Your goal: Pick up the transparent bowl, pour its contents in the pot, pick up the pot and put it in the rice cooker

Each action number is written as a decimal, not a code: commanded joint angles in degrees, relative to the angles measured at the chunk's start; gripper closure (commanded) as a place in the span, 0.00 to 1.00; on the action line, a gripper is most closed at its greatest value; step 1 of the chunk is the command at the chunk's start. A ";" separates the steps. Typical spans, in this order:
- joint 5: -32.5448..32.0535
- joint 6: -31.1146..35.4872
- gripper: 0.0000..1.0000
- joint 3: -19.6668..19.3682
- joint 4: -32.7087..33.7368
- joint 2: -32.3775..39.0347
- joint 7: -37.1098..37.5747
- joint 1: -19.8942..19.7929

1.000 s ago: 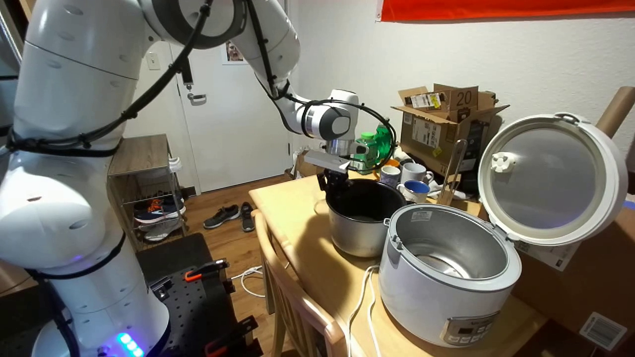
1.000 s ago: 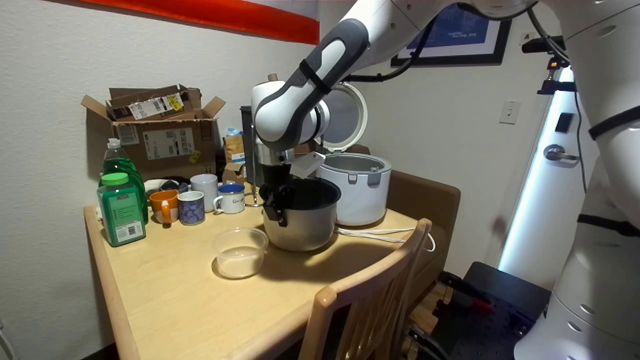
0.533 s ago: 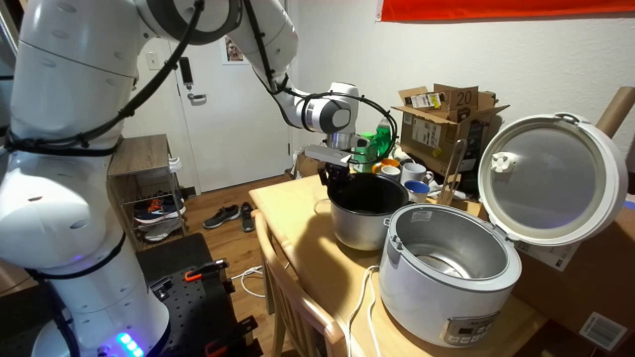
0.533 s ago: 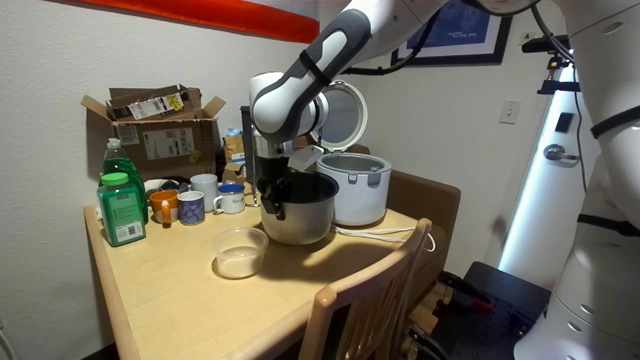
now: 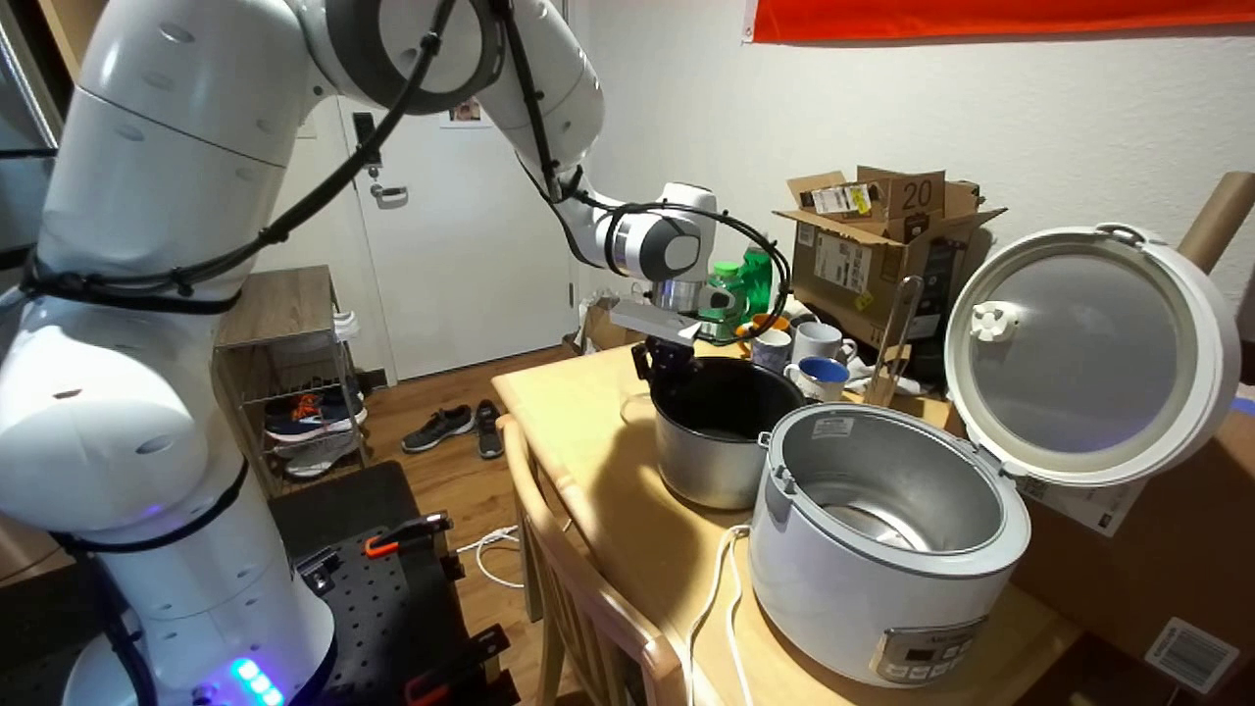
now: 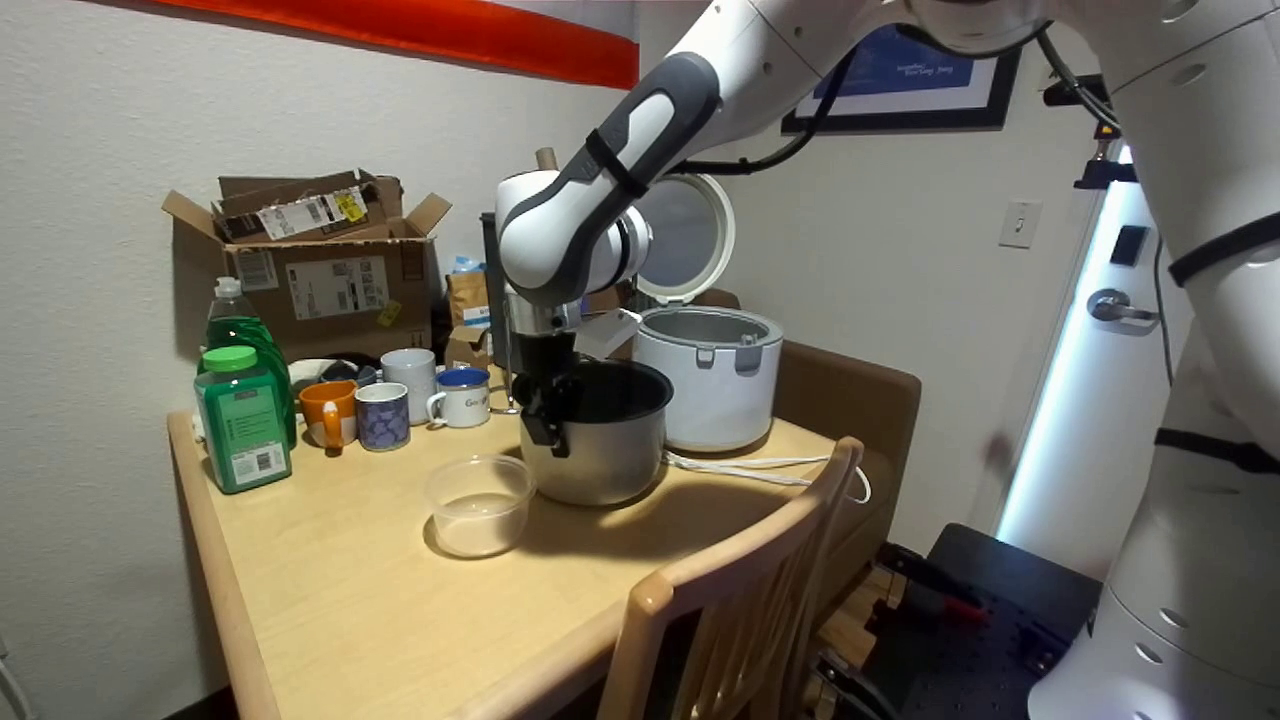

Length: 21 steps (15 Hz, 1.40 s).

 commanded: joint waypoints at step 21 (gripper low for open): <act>1.19 -0.92 0.36 0.56 2.37 -2.21 -0.53 -1.28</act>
